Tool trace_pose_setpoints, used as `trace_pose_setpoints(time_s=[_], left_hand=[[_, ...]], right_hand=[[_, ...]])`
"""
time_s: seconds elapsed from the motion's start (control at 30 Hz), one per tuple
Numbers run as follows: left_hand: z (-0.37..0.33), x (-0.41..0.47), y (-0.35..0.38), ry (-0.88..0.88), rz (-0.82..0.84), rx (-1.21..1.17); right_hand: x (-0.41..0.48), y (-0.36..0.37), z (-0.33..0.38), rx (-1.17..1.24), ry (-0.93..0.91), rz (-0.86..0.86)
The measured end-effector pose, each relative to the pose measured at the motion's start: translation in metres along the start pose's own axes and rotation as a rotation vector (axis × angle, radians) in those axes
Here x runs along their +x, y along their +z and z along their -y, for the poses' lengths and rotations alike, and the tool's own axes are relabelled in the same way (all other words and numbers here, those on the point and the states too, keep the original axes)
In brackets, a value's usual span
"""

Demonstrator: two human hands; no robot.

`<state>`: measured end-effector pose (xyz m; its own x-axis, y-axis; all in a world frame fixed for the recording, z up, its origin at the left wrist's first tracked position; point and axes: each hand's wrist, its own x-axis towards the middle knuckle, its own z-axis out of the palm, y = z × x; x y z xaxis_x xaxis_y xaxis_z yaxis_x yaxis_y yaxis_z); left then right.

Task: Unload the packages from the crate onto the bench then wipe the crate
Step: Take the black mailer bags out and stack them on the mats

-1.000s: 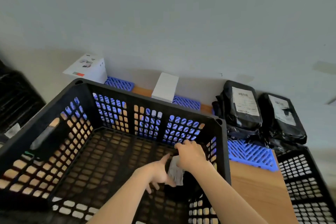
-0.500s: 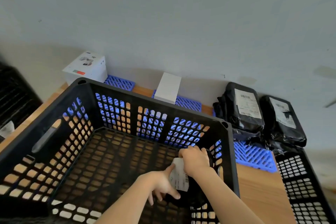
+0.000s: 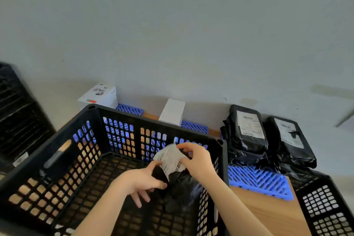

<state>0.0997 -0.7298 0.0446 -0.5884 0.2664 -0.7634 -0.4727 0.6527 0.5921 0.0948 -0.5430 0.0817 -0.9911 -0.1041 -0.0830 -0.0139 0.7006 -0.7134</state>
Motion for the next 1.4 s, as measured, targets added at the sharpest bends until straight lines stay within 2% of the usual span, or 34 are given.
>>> trace_pose_setpoints(time_s=[0.13, 0.3, 0.4, 0.5, 0.67, 0.8, 0.87, 1.0, 1.23, 1.4], left_hand=[[-0.005, -0.041, 0.012, 0.139, -0.145, -0.129], [-0.034, -0.090, 0.059, 0.464, -0.472, -0.347], [-0.061, -0.108, 0.090, 0.617, -0.679, -0.363], [-0.089, -0.117, 0.120, 0.690, -0.778, -0.341], [-0.148, -0.113, 0.167, 0.748, -0.702, -0.289], [-0.198, -0.088, 0.204, 0.803, -0.599, -0.299], [-0.221, -0.069, 0.223, 0.821, -0.566, -0.285], [-0.260, -0.021, 0.256, 0.821, -0.574, -0.249], [-0.324, 0.078, 0.288, 0.873, -0.430, -0.142], [-0.357, 0.156, 0.275, 0.807, -0.391, -0.148]], right_hand=[[-0.020, -0.024, 0.010, 0.243, -0.118, -0.097], [-0.059, -0.067, 0.010, 0.620, -0.158, -0.151], [-0.084, -0.101, -0.002, 0.708, -0.245, -0.140], [-0.108, -0.136, -0.025, 0.738, -0.300, -0.102], [-0.138, -0.194, -0.085, 0.625, -0.305, -0.100], [-0.160, -0.235, -0.138, 0.559, -0.243, -0.216], [-0.168, -0.252, -0.161, 0.605, -0.203, -0.261], [-0.168, -0.274, -0.213, 0.628, -0.062, -0.369], [-0.115, -0.309, -0.291, 0.499, 0.096, -0.511], [-0.040, -0.329, -0.332, 0.439, 0.177, -0.505]])
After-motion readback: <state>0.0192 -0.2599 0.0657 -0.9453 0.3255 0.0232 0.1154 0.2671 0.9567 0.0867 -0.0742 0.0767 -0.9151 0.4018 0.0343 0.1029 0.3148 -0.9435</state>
